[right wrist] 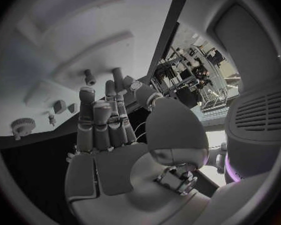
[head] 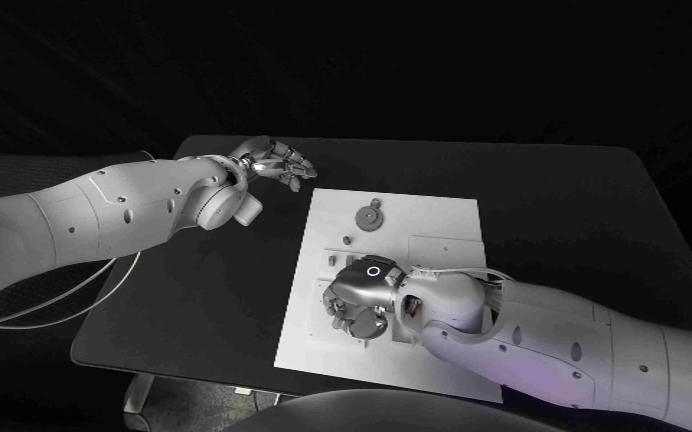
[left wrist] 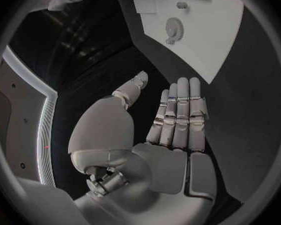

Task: Assemble the parts on the task board

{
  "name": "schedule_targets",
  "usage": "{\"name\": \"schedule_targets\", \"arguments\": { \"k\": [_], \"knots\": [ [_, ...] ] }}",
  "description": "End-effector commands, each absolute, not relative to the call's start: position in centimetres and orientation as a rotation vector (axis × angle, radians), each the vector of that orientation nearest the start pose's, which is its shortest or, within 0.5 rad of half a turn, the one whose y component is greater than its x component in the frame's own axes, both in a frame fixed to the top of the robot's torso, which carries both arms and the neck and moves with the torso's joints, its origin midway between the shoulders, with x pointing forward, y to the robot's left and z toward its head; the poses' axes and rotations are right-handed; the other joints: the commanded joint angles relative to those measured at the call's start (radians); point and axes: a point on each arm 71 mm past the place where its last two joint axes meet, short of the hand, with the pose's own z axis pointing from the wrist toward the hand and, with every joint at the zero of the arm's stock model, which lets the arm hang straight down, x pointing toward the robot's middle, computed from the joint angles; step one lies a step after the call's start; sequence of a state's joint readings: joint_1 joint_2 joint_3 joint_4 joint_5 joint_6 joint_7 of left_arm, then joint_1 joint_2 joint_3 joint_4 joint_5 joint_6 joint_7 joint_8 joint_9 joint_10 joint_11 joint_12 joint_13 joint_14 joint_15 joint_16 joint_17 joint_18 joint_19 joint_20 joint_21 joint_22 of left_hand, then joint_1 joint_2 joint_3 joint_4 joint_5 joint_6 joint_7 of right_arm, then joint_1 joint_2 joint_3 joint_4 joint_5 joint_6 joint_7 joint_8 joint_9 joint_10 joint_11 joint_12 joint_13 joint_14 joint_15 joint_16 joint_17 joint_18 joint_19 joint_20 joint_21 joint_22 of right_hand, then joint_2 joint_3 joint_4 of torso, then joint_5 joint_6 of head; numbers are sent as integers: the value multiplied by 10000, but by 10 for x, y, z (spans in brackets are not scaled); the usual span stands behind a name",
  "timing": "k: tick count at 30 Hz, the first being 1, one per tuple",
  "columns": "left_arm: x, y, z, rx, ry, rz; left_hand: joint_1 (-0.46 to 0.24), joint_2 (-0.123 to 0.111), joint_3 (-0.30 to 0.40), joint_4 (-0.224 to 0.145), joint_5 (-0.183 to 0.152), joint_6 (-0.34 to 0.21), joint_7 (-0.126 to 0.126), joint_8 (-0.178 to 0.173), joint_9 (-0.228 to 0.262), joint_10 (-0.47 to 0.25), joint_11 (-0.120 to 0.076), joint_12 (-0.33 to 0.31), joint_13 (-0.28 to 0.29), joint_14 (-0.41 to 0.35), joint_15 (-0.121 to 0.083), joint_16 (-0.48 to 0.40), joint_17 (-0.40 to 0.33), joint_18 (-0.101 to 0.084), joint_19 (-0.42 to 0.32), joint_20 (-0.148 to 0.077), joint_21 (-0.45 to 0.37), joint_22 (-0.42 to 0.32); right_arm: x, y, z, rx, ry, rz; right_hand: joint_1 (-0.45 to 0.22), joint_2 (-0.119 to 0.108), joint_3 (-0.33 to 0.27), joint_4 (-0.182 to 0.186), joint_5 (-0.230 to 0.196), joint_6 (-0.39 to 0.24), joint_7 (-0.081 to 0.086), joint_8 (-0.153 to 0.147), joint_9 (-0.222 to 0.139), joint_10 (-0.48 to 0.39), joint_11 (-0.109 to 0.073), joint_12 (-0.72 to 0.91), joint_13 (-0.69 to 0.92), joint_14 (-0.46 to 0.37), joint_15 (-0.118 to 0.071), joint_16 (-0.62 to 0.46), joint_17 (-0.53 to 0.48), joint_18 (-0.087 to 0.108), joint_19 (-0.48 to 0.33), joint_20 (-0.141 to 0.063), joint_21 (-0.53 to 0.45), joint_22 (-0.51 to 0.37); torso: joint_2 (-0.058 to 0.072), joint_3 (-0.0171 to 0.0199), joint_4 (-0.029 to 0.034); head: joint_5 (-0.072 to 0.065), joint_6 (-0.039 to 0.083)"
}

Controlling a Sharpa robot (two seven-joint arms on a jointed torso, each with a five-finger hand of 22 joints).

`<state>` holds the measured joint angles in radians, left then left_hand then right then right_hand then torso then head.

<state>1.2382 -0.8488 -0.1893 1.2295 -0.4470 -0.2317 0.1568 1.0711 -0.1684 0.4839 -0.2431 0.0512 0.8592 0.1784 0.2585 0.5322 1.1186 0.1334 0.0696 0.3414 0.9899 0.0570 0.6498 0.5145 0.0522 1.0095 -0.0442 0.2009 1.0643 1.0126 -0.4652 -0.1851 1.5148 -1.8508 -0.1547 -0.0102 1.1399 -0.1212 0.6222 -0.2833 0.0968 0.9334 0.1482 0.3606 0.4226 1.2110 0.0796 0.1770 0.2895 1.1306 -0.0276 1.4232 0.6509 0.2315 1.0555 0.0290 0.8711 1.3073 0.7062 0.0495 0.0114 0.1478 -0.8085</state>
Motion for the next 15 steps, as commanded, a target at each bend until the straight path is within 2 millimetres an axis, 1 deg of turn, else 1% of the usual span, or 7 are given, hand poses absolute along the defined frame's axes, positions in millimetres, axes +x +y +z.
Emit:
{"name": "schedule_targets", "arguments": {
  "k": [1,8,11,15],
  "knots": [
    [518,302,-234,-7965,17597,-9740,86,41,1,-24,-14,-5,8,36,-13,-33,48,5,-12,68,1,-45,15,82,58,31,-58,13,362,-7,-302,-8742,17662,9742,-209,-242,-272,-20,3,-366,120,-195,-110,-186,60,-132,-45,-94,44,-20,26,303,-103,-6,-2,169,-1,-2,4,0,-1],
    [518,303,-234,-7984,17577,-9705,86,36,-1,-25,-14,-10,10,34,-15,-36,49,4,-15,69,1,-52,24,82,57,31,-60,15,363,-8,-301,-8491,17689,9780,-414,-439,-779,12,8,-982,185,-496,-244,-582,233,-343,-163,-227,201,-11,57,303,-201,22,-48,159,0,-2,-1,-1,5],
    [517,303,-234,-7991,17598,-9708,89,31,-2,-28,-14,-20,13,29,-18,-46,53,-1,-21,68,2,-61,34,82,56,31,-64,17,363,-8,-301,-8422,17707,9783,-546,-522,-915,73,10,-1113,208,-551,-277,-749,311,-429,-210,-303,278,-9,68,303,-275,55,-79,159,0,-2,-1,-1,5],
    [517,304,-234,-8000,17614,-9698,91,29,-3,-29,-14,-26,15,27,-21,-56,58,-5,-28,68,3,-72,46,81,55,32,-69,18,363,-8,-301,-8364,17684,9749,-557,-529,-965,97,17,-1173,214,-566,-291,-810,343,-454,-230,-344,308,14,82,303,-305,66,-84,165,0,1,5,-14,11]
  ]
}}
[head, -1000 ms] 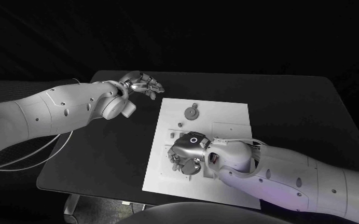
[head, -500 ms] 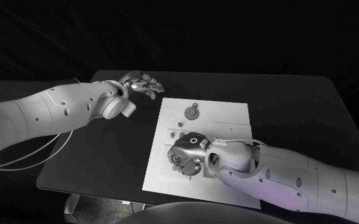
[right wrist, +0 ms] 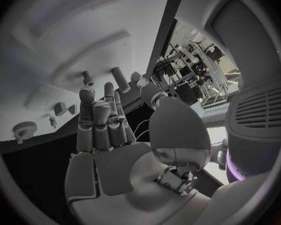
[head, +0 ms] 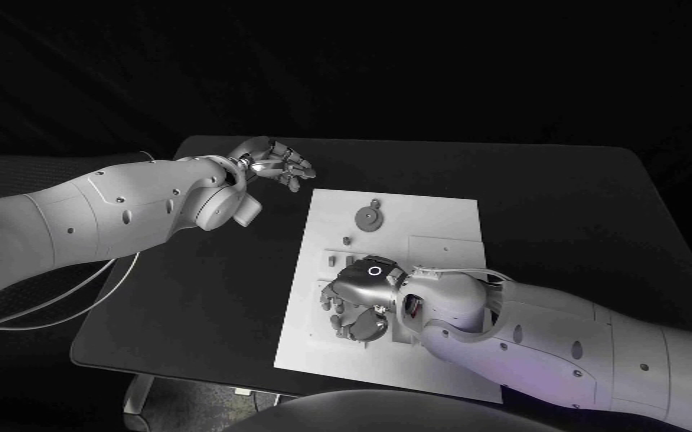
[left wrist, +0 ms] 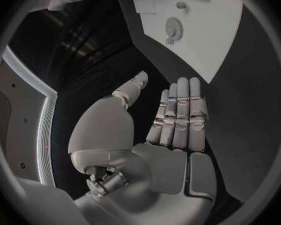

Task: Assemble the parts on the task board

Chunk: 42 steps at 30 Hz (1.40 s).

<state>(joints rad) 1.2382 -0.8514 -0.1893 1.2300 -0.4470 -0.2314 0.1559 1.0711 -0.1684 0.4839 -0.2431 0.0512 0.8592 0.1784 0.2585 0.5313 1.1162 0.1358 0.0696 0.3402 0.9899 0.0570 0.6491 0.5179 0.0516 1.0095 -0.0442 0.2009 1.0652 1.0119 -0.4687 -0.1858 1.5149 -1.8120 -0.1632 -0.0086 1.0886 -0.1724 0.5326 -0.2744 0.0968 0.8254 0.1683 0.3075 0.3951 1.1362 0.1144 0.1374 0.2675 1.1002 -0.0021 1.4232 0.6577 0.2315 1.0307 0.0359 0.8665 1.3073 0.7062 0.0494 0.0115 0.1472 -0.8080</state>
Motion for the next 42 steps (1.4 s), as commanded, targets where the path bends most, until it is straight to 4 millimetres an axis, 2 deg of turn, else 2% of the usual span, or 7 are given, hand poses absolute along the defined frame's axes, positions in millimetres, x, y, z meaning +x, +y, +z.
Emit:
{"name": "schedule_targets", "arguments": {
  "k": [1,12,24,28,32,39,42],
  "knots": [
    [517,304,-234,-7999,17612,-9699,91,29,-3,-29,-14,-27,15,26,-13,-34,34,-5,-17,68,3,-66,14,87,54,32,-69,11,364,-9,-301,-8343,17671,9744,-42,-15,-71,9,18,-96,15,-35,-16,-67,-2,-60,-12,-43,56,15,15,303,-59,-2,-38,165,2,2,2,-11,12],
    [517,305,-234,-8017,17598,-9670,95,30,-1,-29,-14,-32,14,25,-15,-40,38,-6,-24,64,6,-83,30,86,50,34,-77,12,367,-25,-290,-7423,17260,10107,69,34,-73,8,26,-19,88,35,-1,-25,-23,-13,-2,-44,39,66,34,303,-43,-11,-14,174,-4,3,-4,-68,91],
    [517,309,-233,-8045,17519,-9591,107,25,4,-33,-12,-51,29,17,-23,-44,40,-3,-33,64,8,-108,59,86,48,36,-87,17,410,-83,-219,-4327,17844,9768,-72,-46,-107,303,24,-128,355,12,-53,-60,-3,8,-26,-27,59,98,21,303,-10,-8,5,165,-11,9,-35,-309,271],
    [517,311,-234,-8107,17521,-9482,109,31,6,-30,-12,-49,30,19,-23,-41,39,0,-35,65,9,-115,68,86,48,37,-89,19,427,-112,-213,-3862,19141,8176,-1316,198,-391,1389,208,-67,139,67,-62,1064,-323,773,429,107,-178,123,-1,303,75,4,17,133,-26,2,-60,-388,295],
    [518,309,-234,-8093,17512,-9488,129,47,18,-35,-10,-42,29,24,-23,-35,36,5,-39,71,7,-126,86,88,51,35,-92,22,433,-137,-218,-3847,20468,6603,-1873,-87,-238,2408,448,252,-200,233,21,1380,-797,2576,2157,305,-689,92,-38,303,249,-288,18,108,-35,3,-123,-454,285],
    [518,310,-234,-8111,17526,-9450,129,53,18,-33,-10,-37,28,28,-24,-33,35,7,-42,76,7,-133,99,87,55,36,-93,26,426,-166,-235,-3592,22653,4648,-1759,-96,-446,2718,169,378,-284,306,136,379,-874,5227,4895,383,-765,68,-10,292,287,-324,17,150,-53,52,-174,-453,244],
    [518,309,-234,-8113,17554,-9458,117,53,13,-25,-10,-33,28,30,-24,-32,36,7,-44,79,8,-140,109,85,58,38,-94,28,423,-174,-240,-3098,23547,4356,-2028,-106,-489,3160,-142,756,-449,527,297,427,-1030,6215,5705,564,-928,400,198,303,370,-361,50,159,-50,35,-167,-488,246]
  ]
}}
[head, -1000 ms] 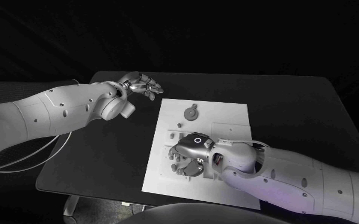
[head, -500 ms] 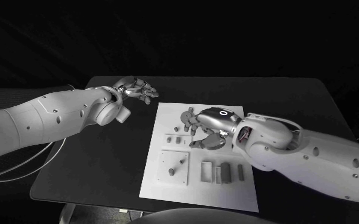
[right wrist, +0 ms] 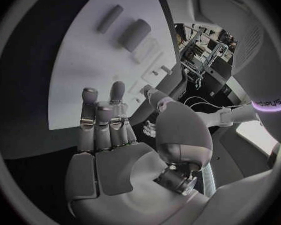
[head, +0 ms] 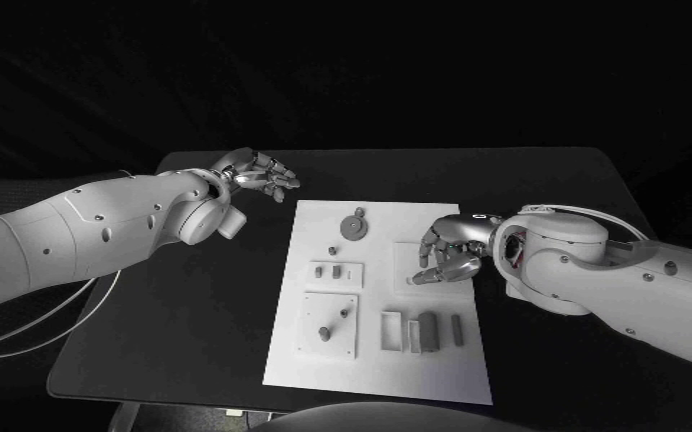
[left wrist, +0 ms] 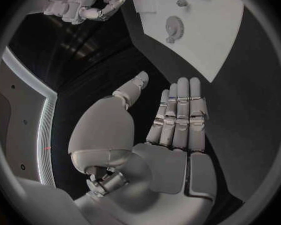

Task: Assemble the parts on the task board

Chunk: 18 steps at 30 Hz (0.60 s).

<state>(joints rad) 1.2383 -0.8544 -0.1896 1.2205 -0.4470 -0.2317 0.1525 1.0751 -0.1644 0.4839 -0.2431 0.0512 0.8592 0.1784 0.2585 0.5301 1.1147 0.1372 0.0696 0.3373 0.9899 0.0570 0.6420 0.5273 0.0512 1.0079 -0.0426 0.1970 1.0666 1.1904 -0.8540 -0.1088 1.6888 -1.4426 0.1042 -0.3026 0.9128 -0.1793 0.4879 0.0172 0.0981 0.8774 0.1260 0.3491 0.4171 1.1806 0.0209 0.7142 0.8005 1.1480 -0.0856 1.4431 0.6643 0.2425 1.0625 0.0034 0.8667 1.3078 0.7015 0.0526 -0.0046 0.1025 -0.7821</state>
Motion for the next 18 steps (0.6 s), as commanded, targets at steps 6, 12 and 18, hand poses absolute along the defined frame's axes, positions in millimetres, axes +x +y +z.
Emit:
{"name": "schedule_targets", "arguments": {
  "k": [6,12,18],
  "knots": [
    [518,308,-235,-8128,17627,-9454,50,9,3,-6,-10,-24,25,36,-14,-17,23,8,-22,83,10,-87,37,87,74,23,-61,18,414,-185,-249,-1915,24329,3937,-413,-265,-158,1161,-467,655,-240,407,463,-303,-310,2165,1786,81,-278,1062,873,193,201,-254,218,199,4,-35,-9,-107,-30],
    [519,308,-236,-8141,17685,-9437,0,28,4,48,-6,-17,20,42,-19,-17,23,10,-34,87,11,-124,78,87,75,23,-74,25,407,-189,-259,-1927,24873,3459,-371,-141,-354,1609,-468,976,-384,570,664,-174,-449,2627,2112,415,-401,1242,1477,193,387,-397,358,190,-19,-51,-20,-165,-114],
    [519,307,-236,-8149,17720,-9436,3,37,10,54,-4,-16,19,43,-21,-16,22,11,-37,90,10,-134,90,89,75,21,-77,27,405,-189,-270,-1419,24876,3429,-327,-154,-536,1907,-474,987,-409,524,698,-139,-474,2693,2162,562,-434,1259,1801,193,406,-458,392,186,-20,-53,-9,-193,-162]
  ]
}}
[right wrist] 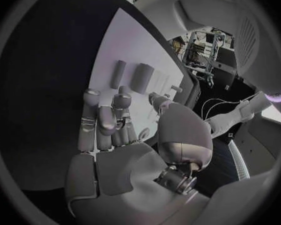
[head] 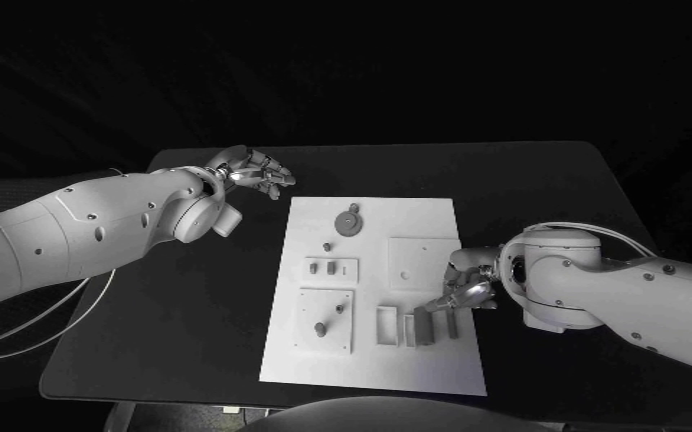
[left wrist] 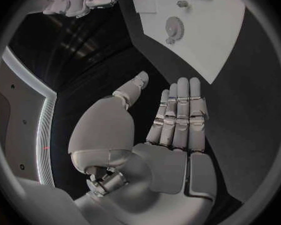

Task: Assemble the parts on the task board

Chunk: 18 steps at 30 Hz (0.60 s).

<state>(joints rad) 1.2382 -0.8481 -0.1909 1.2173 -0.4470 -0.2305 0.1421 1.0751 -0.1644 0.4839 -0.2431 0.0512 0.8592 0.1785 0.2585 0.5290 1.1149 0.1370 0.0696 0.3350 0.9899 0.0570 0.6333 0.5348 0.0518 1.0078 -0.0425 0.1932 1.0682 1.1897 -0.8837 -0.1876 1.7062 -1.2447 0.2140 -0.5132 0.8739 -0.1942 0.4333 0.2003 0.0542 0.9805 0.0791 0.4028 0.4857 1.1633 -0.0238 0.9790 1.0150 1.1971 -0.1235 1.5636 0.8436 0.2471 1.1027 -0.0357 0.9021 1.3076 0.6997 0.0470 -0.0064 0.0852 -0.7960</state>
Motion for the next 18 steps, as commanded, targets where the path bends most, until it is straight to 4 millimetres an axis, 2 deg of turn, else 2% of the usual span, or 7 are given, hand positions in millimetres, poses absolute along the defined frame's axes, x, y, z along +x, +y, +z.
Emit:
{"name": "schedule_targets", "arguments": {
  "k": [1,9,18],
  "knots": [
    [519,307,-236,-8148,17719,-9435,5,40,12,55,-4,-15,18,43,-10,-17,23,11,-15,90,9,-48,17,83,77,20,-40,11,403,-187,-272,-1401,24882,3478,76,-19,-3,110,-34,-53,63,-25,12,32,-26,45,19,69,-54,50,13,147,4,-72,39,186,4,6,13,-33,-29],
    [518,306,-236,-8149,17745,-9440,-9,45,12,71,-3,-18,19,42,-14,-19,24,10,-20,97,8,-59,34,82,79,20,-43,15,398,-176,-282,-1293,25070,3904,401,-34,-232,717,-27,12,53,-86,71,53,-36,93,67,181,-57,22,297,147,5,-115,77,184,10,14,13,-53,-78],
    [518,306,-236,-8144,17764,-9449,-20,42,11,83,-3,-18,19,42,-17,-19,25,11,-25,101,8,-70,48,81,80,20,-46,18,394,-170,-291,-1516,25213,3812,638,92,-482,878,-20,44,51,-125,105,57,-37,116,91,210,-55,-8,390,147,-5,-113,101,184,8,11,13,-50,-115]
  ]
}}
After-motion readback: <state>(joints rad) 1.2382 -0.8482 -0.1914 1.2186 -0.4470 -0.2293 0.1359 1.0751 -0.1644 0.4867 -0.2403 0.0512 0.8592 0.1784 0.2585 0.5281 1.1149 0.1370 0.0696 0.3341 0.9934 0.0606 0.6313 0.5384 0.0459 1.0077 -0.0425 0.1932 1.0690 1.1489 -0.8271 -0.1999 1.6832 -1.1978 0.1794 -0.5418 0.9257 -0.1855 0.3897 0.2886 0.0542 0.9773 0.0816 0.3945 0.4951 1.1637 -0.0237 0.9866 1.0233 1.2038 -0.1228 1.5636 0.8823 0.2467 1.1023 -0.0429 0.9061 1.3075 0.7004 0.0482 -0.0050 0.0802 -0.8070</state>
